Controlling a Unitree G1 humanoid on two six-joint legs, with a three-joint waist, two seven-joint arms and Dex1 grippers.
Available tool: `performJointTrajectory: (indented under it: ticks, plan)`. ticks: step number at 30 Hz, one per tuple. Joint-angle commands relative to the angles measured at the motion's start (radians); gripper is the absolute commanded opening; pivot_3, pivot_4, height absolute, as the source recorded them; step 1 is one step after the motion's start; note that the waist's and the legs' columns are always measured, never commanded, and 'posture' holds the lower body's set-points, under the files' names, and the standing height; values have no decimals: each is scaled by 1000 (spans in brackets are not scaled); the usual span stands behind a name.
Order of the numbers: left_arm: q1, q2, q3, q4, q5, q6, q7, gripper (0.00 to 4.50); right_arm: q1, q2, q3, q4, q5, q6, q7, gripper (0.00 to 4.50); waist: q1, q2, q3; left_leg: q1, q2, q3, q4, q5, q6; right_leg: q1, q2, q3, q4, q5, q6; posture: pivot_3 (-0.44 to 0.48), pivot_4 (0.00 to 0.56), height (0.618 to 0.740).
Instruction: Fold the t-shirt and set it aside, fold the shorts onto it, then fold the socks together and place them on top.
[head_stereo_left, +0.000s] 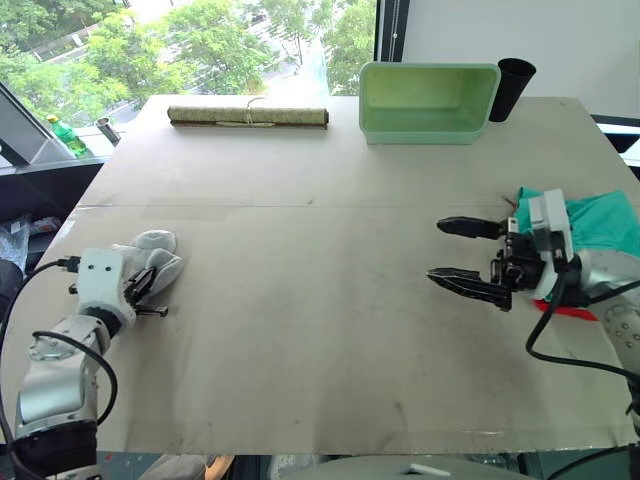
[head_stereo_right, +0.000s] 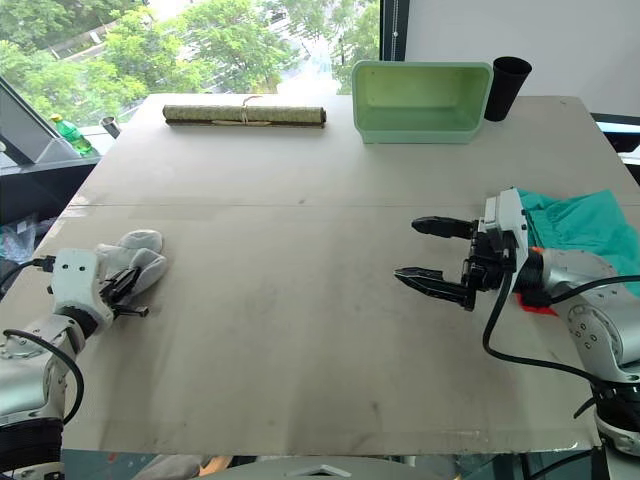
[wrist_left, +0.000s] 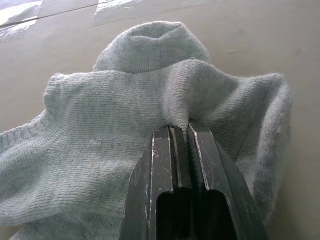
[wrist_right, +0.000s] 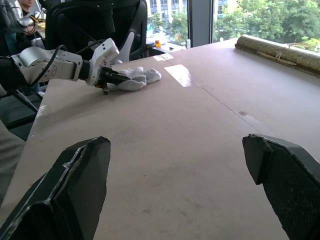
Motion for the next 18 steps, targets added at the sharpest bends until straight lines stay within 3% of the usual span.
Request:
performJointTrajectory:
  ticks: [1, 4, 9, 14, 18]
  plan:
    - [-10, -34, -98, -70, -39, 68, -49, 27, 0, -19, -46, -17, 29, -15, 11, 4500, 9, 0, 0, 0, 0, 0, 0, 0, 0, 0, -1, 0, 0, 0, 0, 0, 150, 740]
    - [-49, -49, -150, -135, -50, 99, -62, 27, 4, -27, -57, -11, 32, -16, 21, 4500, 26, 0, 0, 0, -1, 0, 0, 0, 0, 0, -2, -1, -1, 0, 0, 0, 150, 740]
    - [-187, -145, -378, -258, -40, 163, -69, 27, 93, -67, -36, 4, -85, -118, 65, 4500, 47, -1, 0, -2, -4, -1, 1, 0, 1, 1, -4, -3, -2, 0, 0, 0, 150, 740]
    - [-357, -258, -541, -185, -12, 139, -92, 27, 205, -77, -62, -2, -166, -191, 38, 4500, 42, -6, 1, -2, -4, 0, 2, 2, 7, 4, -1, -3, -2, 0, 1, 0, 150, 740]
    - [-398, -298, -665, -162, 4, 112, -157, 27, 262, -58, -106, -50, -160, -187, -30, 4500, 25, -6, 1, -1, -1, 0, 2, 2, 7, 4, 7, -3, -2, 2, 5, 0, 150, 740]
